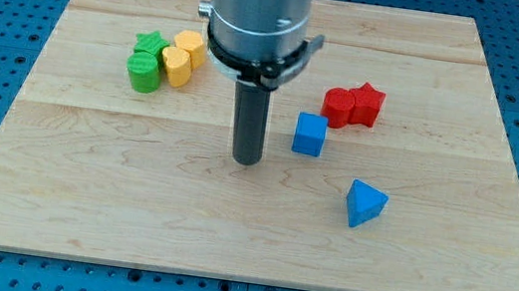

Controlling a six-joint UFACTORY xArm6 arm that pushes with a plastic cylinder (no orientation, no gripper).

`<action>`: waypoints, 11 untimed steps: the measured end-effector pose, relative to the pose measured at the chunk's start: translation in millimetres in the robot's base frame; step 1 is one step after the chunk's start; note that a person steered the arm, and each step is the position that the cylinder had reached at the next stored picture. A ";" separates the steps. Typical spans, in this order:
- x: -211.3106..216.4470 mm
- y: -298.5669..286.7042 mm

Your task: Push the blue cube below the red circle

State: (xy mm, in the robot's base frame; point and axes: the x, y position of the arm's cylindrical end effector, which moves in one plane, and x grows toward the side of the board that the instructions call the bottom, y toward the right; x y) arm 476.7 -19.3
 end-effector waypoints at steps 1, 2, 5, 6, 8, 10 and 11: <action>-15.5 14.7; -16.2 36.0; -10.8 41.4; -29.1 59.1; -18.2 35.9; 27.5 -53.3; 60.2 -44.7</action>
